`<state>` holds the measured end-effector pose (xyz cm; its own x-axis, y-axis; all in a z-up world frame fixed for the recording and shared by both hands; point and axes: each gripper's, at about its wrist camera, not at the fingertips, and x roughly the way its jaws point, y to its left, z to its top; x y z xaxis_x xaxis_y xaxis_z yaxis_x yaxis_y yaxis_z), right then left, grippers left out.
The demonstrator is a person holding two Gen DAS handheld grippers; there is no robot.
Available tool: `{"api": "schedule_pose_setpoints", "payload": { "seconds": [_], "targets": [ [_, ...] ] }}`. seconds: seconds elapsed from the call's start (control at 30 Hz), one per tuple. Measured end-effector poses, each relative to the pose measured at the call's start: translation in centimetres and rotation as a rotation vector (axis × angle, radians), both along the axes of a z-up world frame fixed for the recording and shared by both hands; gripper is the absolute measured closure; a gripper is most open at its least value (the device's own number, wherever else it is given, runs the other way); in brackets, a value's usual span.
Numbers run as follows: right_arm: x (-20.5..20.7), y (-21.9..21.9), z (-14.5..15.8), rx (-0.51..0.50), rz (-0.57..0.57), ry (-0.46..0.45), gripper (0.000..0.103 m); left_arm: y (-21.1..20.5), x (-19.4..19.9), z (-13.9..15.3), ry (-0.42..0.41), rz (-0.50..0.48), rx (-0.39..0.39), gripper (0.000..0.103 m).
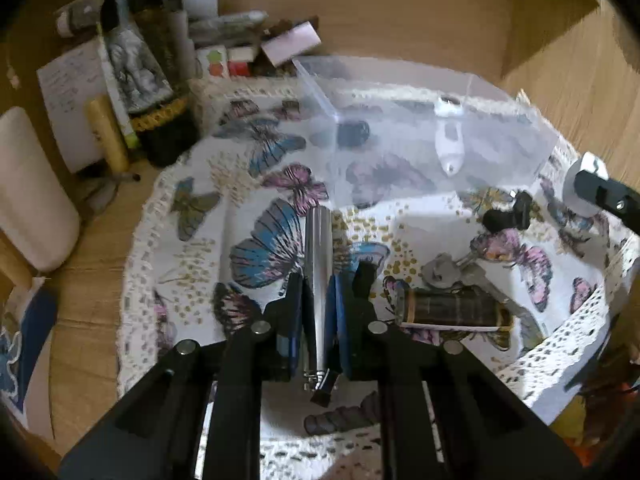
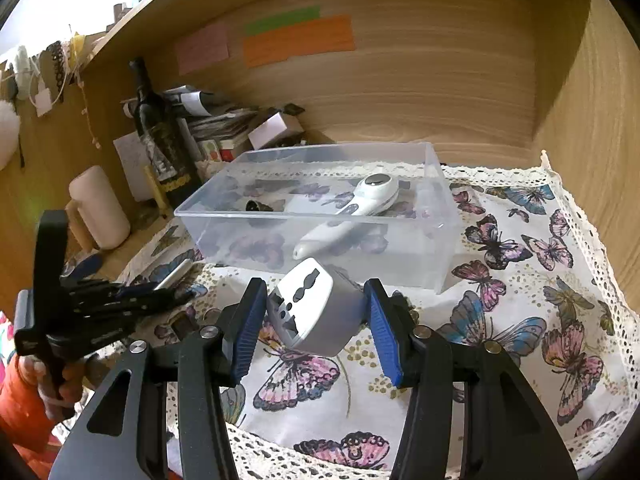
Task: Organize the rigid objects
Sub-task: 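Lift both items into the clear box and open both tools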
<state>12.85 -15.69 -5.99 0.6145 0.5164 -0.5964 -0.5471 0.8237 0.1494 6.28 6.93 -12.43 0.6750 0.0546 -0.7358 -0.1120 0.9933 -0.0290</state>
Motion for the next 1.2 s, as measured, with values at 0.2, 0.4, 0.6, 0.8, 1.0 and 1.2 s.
{"api": "schedule_pose_setpoints", "payload": {
  "seconds": [0.2,0.4,0.6,0.8,1.0,1.2],
  "targets": [
    [0.1,-0.2,1.5,0.002,-0.008,-0.048,0.056,-0.3,-1.6,4.1,-0.104,-0.001,0.019,0.088],
    [0.9,-0.5,3.5,0.015,-0.03,-0.111,0.056,-0.6,-1.0,8.1,-0.19,-0.032,0.016,0.088],
    [2.5,-0.4,5.4,0.022,-0.054,-0.16,0.056,-1.2,2.2,11.3,-0.237,-0.074,0.05,0.088],
    [4.9,-0.1,6.6,0.016,-0.082,-0.192,0.056,-2.0,6.0,13.3,-0.271,-0.105,0.088,0.088],
    [7.9,0.3,5.8,0.005,-0.091,-0.142,0.056,-2.5,9.7,12.8,-0.282,-0.13,0.088,0.088],
    [10.4,1.6,2.9,-0.056,-0.077,-0.058,0.056,-2.2,14.0,9.2,-0.176,-0.145,0.03,0.088]
  ]
}}
